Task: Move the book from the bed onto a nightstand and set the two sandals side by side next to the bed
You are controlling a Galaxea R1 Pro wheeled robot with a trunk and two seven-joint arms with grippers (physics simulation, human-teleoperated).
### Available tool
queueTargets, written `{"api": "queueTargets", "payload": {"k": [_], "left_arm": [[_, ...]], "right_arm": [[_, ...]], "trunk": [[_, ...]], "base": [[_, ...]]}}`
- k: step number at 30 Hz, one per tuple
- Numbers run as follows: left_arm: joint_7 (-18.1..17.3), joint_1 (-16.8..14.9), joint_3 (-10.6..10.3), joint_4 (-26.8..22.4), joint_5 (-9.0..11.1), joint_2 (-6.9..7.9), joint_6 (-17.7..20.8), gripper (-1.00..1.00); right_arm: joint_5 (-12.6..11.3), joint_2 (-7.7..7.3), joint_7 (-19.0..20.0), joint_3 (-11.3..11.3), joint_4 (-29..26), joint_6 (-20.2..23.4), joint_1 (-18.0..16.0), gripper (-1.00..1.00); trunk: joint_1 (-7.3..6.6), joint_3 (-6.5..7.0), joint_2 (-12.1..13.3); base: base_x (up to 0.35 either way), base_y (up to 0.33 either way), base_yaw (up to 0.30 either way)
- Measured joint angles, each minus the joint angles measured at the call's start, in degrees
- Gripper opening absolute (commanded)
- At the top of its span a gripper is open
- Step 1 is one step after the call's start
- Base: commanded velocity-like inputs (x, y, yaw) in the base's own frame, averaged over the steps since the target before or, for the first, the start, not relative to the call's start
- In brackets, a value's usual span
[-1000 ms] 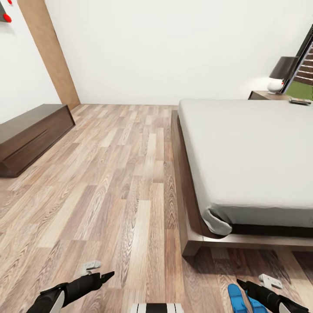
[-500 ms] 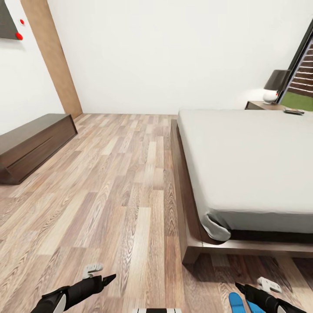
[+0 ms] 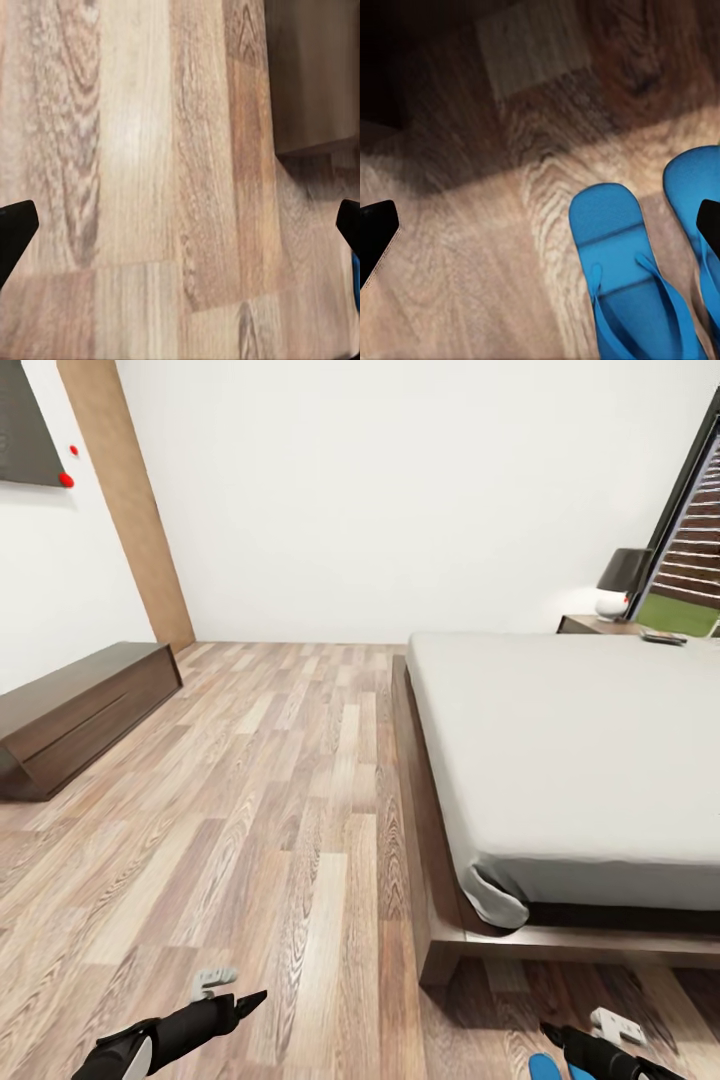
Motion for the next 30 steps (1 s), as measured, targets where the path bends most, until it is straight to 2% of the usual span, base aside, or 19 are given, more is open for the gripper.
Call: {"api": "queueTargets", "payload": {"k": [30], "left_arm": [[0.00, 0.00, -0.05, 1.79, -0.09, 0.00, -0.09, 1.00]], "right_arm": [[0.00, 0.00, 0.18, 0.00, 0.08, 0.00, -0.01, 1.00]], "trunk": [[-0.77, 6.65, 0.40]], "base": [[0.000, 0.000, 0.000]]}}
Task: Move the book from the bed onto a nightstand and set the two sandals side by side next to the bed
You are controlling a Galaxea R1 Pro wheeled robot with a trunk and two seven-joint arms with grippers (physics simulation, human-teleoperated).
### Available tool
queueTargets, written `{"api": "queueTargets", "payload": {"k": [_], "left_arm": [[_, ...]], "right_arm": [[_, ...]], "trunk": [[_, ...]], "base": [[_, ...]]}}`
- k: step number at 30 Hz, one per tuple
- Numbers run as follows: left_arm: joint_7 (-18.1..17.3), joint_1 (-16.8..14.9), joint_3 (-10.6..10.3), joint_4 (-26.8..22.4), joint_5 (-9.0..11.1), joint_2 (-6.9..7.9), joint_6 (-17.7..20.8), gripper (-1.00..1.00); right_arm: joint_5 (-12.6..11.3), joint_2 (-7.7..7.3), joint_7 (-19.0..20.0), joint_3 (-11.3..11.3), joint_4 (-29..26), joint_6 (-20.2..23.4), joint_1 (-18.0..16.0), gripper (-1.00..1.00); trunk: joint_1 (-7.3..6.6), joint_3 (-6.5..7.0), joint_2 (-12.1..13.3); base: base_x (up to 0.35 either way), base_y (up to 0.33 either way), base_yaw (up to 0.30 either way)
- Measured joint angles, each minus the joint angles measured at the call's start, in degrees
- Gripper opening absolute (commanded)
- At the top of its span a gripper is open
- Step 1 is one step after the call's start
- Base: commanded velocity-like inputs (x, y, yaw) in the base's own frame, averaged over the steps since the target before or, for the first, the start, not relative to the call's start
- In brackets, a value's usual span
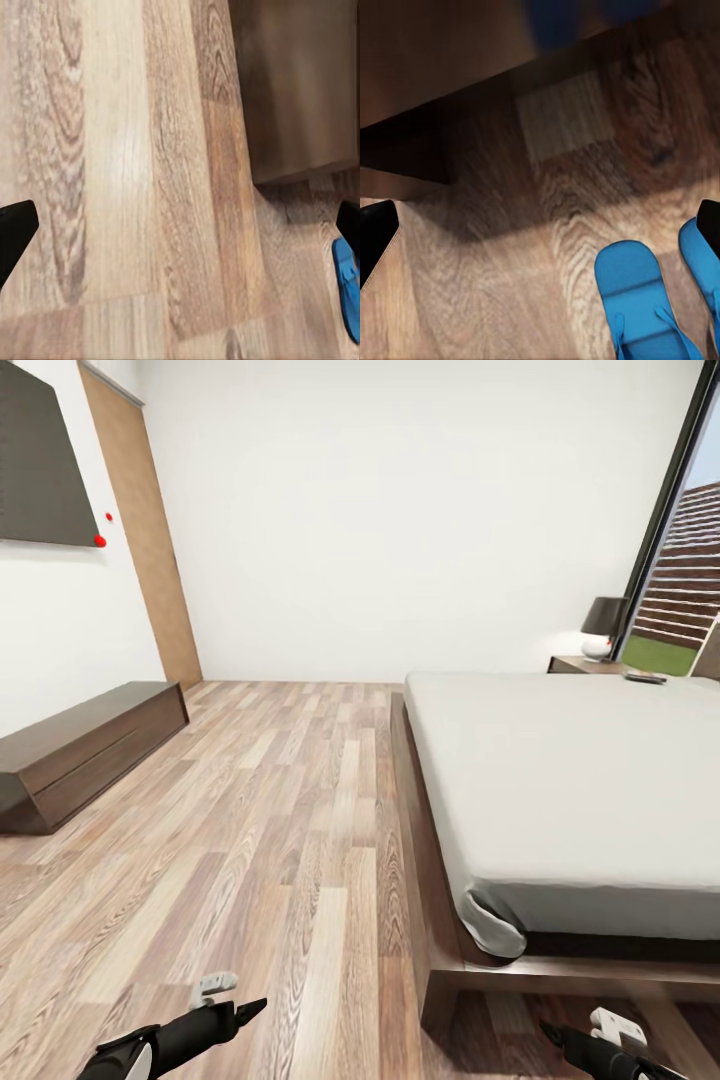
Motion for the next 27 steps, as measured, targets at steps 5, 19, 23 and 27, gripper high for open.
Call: {"api": "queueTargets", "payload": {"k": [5, 19, 23, 27], "left_arm": [[0.00, 0.00, -0.02, -0.02, 0.00, 0.00, 0.00, 1.00], [-0.09, 0.00, -0.02, -0.03, 0.00, 0.00, 0.00, 1.00], [-0.09, 0.00, -0.02, -0.03, 0.01, 0.00, 0.00, 1.00], [-0.09, 0.00, -0.03, -0.03, 0.08, 0.00, 0.00, 1.00]], "right_arm": [[0.00, 0.00, 0.00, 0.00, 0.02, 0.00, 0.01, 1.00], [0.00, 0.00, -0.01, 0.00, 0.02, 0.00, 0.02, 1.00], [0.00, 0.00, -0.01, 0.00, 0.02, 0.00, 0.00, 1.00], [0.00, 0.00, -0.03, 0.00, 0.02, 0.00, 0.01, 1.00]], "trunk": [[-0.13, 1.11, 0.07], [-2.97, 3.67, 5.23], [-3.85, 4.39, 6.83], [-4.73, 5.11, 8.44]], "base": [[0.000, 0.000, 0.000], [0.000, 0.000, 0.000], [0.000, 0.000, 0.000], [0.000, 0.000, 0.000]]}}
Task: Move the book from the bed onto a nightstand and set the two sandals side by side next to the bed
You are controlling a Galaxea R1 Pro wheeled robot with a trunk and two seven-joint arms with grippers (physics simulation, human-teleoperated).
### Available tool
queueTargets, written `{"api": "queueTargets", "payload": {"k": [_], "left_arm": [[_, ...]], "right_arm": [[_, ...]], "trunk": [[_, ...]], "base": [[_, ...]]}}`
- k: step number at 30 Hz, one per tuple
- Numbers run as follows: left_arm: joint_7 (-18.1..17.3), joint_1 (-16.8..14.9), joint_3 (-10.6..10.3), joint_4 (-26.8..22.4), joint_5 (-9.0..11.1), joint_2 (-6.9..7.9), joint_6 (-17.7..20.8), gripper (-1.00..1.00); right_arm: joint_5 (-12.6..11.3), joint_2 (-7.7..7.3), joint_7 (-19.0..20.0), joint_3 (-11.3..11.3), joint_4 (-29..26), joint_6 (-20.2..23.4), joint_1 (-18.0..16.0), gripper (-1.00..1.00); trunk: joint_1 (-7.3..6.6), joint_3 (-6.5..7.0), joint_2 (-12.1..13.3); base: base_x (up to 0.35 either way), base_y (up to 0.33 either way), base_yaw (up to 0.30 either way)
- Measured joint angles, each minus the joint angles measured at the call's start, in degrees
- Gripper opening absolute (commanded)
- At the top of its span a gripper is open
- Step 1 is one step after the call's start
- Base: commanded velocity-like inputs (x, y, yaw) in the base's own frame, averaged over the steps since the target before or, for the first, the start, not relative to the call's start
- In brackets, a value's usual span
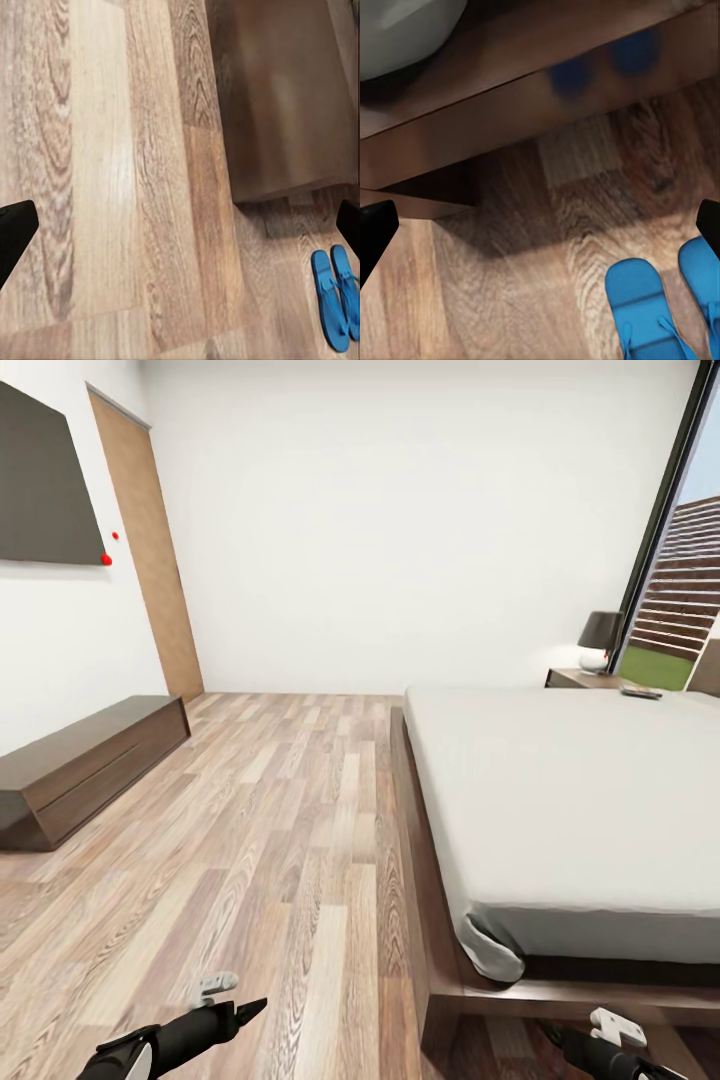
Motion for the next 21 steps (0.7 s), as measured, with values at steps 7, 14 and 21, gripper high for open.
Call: {"api": "queueTargets", "payload": {"k": [7, 14, 21], "left_arm": [[0.00, 0.00, 0.00, 0.05, 0.02, -0.15, 0.00, 1.00], [0.00, 0.00, -0.04, 0.32, -0.06, -0.91, 0.00, 1.00], [0.07, 0.00, -0.09, 0.76, -0.11, -1.71, 0.00, 1.00]], "right_arm": [[0.07, 0.06, 0.05, 0.05, 0.14, 0.03, 0.01, 1.00], [14.60, 6.48, 0.09, 3.42, 1.57, 0.01, -0.01, 1.00], [17.59, 7.09, 0.15, 3.82, 1.56, 0.07, -0.02, 1.00]], "trunk": [[-1.54, 1.26, 2.81], [-3.08, 2.51, 5.62], [-4.61, 3.77, 8.42]], "base": [[0.000, 0.000, 0.000], [0.000, 0.000, 0.000], [0.000, 0.000, 0.000]]}}
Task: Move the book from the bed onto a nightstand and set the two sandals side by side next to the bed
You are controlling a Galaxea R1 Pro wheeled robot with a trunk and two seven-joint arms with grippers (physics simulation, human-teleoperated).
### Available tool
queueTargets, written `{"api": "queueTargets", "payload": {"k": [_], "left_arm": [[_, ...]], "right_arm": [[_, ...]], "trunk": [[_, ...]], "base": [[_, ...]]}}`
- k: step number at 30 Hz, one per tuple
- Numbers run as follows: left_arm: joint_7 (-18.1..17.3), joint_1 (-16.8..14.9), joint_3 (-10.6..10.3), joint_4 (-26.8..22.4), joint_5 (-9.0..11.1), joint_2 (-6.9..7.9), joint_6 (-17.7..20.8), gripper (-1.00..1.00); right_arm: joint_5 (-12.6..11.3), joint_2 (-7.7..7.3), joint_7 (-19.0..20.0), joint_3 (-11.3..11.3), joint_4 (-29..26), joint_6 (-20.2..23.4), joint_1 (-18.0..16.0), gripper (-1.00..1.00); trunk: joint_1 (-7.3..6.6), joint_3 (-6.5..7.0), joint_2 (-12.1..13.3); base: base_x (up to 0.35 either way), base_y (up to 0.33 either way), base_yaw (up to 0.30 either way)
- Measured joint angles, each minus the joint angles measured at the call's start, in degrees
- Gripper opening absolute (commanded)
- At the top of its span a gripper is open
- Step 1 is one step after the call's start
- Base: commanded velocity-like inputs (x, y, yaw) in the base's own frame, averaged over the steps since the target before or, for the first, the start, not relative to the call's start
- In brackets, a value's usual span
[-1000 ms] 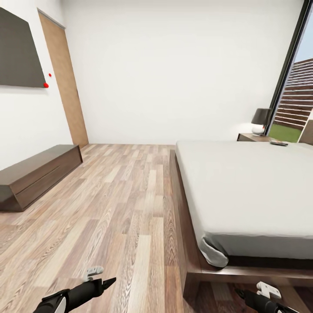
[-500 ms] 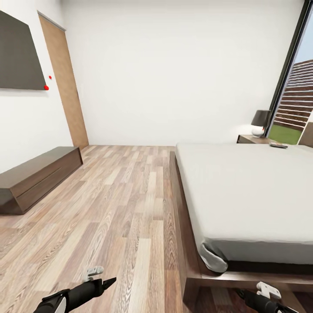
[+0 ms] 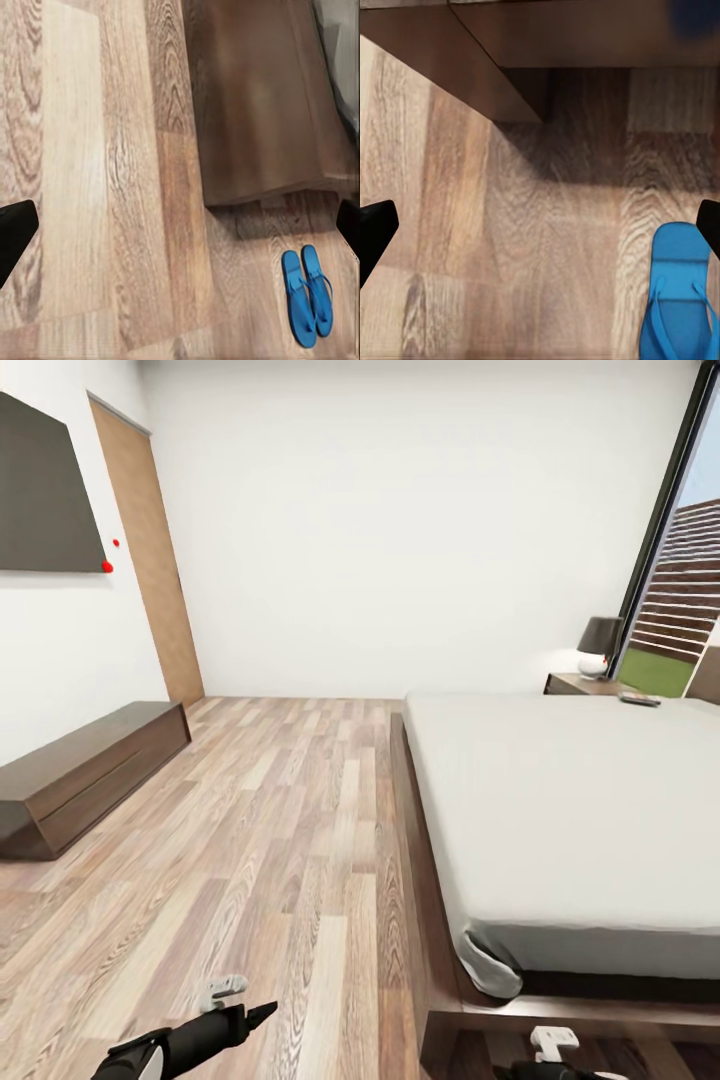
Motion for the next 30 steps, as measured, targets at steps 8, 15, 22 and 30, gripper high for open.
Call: {"api": "queueTargets", "payload": {"k": [8, 15, 22, 30], "left_arm": [[0.03, 0.00, 0.04, 0.73, -0.06, -0.38, -1.30, 1.00], [0.04, 0.00, 0.15, 0.87, -0.01, -0.39, -2.33, 1.00], [0.18, 0.09, 0.05, 7.29, -0.15, -0.34, -7.70, 1.00], [6.30, 0.10, -4.74, 12.30, 0.13, -0.44, -16.01, 1.00]], "right_arm": [[0.14, 0.03, -0.11, 0.01, 0.02, -0.11, 0.00, 1.00], [0.15, 0.03, -0.13, 0.01, 0.06, -0.16, 0.00, 1.00], [0.17, 0.03, -0.13, 0.01, 0.06, -0.16, 0.00, 1.00], [0.15, 0.03, -0.20, 0.02, 0.06, -0.22, 0.00, 1.00]], "trunk": [[-1.76, 1.44, 3.21], [-3.30, 2.69, 6.02], [-4.83, 3.95, 8.82], [-6.59, 5.38, 12.03]], "base": [[0.000, 0.000, 0.000], [0.000, 0.000, 0.000], [0.000, 0.000, 0.000], [0.000, 0.000, 0.000]]}}
